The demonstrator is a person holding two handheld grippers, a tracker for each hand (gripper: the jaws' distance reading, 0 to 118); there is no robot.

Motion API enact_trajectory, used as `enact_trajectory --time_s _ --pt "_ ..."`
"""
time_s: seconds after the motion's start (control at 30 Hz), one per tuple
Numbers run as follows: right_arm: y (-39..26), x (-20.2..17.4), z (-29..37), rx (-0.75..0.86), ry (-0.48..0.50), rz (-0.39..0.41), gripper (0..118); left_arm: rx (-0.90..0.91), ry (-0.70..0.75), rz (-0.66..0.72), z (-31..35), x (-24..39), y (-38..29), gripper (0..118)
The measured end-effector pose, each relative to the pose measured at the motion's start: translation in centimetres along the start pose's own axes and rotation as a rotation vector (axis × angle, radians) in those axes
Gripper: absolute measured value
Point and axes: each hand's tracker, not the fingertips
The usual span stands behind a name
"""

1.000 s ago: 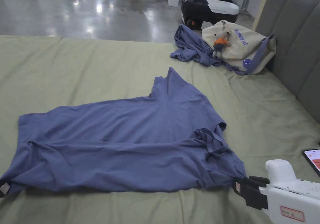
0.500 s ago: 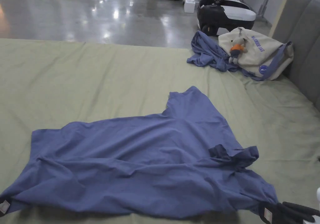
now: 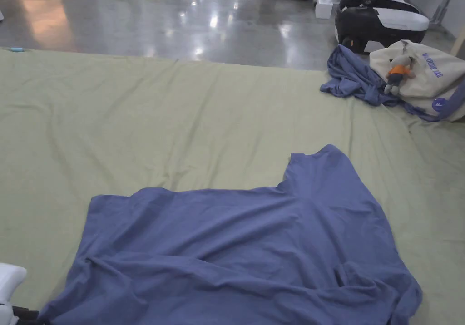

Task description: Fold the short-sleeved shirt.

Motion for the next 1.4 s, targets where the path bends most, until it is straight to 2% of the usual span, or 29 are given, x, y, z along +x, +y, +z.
enact_trajectory --time_s 0.03,0.07,0.1,0.13,0.2,0.23,0.33,0.4,0.43,0.47,0.5,0.53,0.57,0.6,0.67,0.73,0.87,1.0,1.03,1.07,1.1,1.2,1.3,1.33,1.37,1.4 --pt "0.1 0.5 -0.5 -0.001 -0.041 0.003 15 -0.001 0.022 -0.007 -0.5 0.3 0.0 16" --pt "0.1 0.9 -0.5 0.005 -0.056 -0.013 33 0.0 0.048 -0.012 -0.8 0.6 -0.1 37" --pt "0.1 1.2 -0.3 0.002 -0.052 -0.038 64 0.002 0.093 -0.028 -0.8 0.9 -0.2 71" --pt "0.0 1.7 0.4 0.022 -0.013 -0.104 72 0.031 0.147 -0.038 -0.5 1.4 -0.8 77" --pt "-0.2 2.2 2.6 0.097 0.019 -0.193 72 0.143 0.179 -0.053 1.5 2.1 -1.8 77" --pt "-0.2 2.0 4.1 0.155 -0.01 -0.199 72 0.193 0.204 -0.036 3.0 2.5 -2.4 77" --pt "0.2 0.1 9.0 0.335 -0.162 -0.12 69 0.372 0.236 0.026 7.6 3.6 -5.0 77" --pt "0.4 -1.3 11.4 0.41 -0.173 -0.086 67 0.472 0.225 0.059 10.6 4.5 -6.8 77" --pt "0.5 -1.8 12.2 0.445 -0.162 -0.068 59 0.508 0.213 0.076 11.7 4.8 -7.5 76" --pt "0.8 -2.5 12.5 0.477 -0.178 -0.066 33 0.521 0.166 0.085 12.7 5.0 -7.9 71" --pt "0.9 -2.9 12.6 0.502 -0.213 -0.063 5 0.499 0.113 0.093 13.3 5.0 -7.5 29" --pt "1.2 -2.9 12.5 0.499 -0.156 -0.067 5 0.505 0.096 0.094 13.5 5.1 -7.0 0" --pt "1.6 -2.2 12.0 0.474 -0.092 -0.074 5 0.515 0.13 0.087 13.5 5.1 -6.3 0" --pt "1.8 -2.0 11.5 0.471 -0.073 -0.086 5 0.466 0.105 0.05 13.1 4.8 -4.5 0" --pt "2.3 -2.1 10.7 0.468 -0.069 -0.075 5 0.462 0.012 0.077 12.1 3.3 -0.8 0" --pt "2.8 -2.2 9.8 0.439 -0.07 -0.042 5 0.381 -0.035 0.075 10.1 1.7 3.9 0" --pt "3.5 -2.1 8.0 0.392 -0.083 0.009 5 0.242 -0.014 0.085 3.6 -1.7 15.2 0" --pt "3.9 -1.3 6.1 0.35 -0.093 0.004 5 0.134 0.078 0.119 -2.2 -3.7 22.5 0" --pt "4.0 -1.1 5.7 0.341 -0.089 -0.001 5 0.119 0.095 0.131 -3.2 -4.2 23.7 13" --pt "4.1 -0.8 5.3 0.329 -0.088 -0.003 5 0.084 0.096 0.16 -4.1 -4.5 24.6 44" --pt "4.2 -0.7 4.9 0.32 -0.092 -0.007 5 0.04 0.083 0.206 -5.4 -5.2 25.5 86" --pt "4.4 0.0 4.0 0.3 -0.089 -0.015 5 -0.059 0.048 0.267 -8.2 -6.0 26.0 87" --pt "4.5 0.1 3.4 0.288 -0.088 -0.021 5 -0.096 0.044 0.243 -9.8 -5.6 25.8 86" --pt "4.6 0.2 3.3 0.285 -0.086 -0.022 5 -0.099 0.048 0.239 -9.8 -5.2 25.1 80" --pt "4.6 0.3 3.2 0.28 -0.083 -0.023 5 -0.111 0.051 0.227 -9.9 -4.8 24.8 80" --pt "4.6 0.4 3.0 0.277 -0.081 -0.025 5 -0.106 0.051 0.223 -9.5 -4.6 24.5 75"
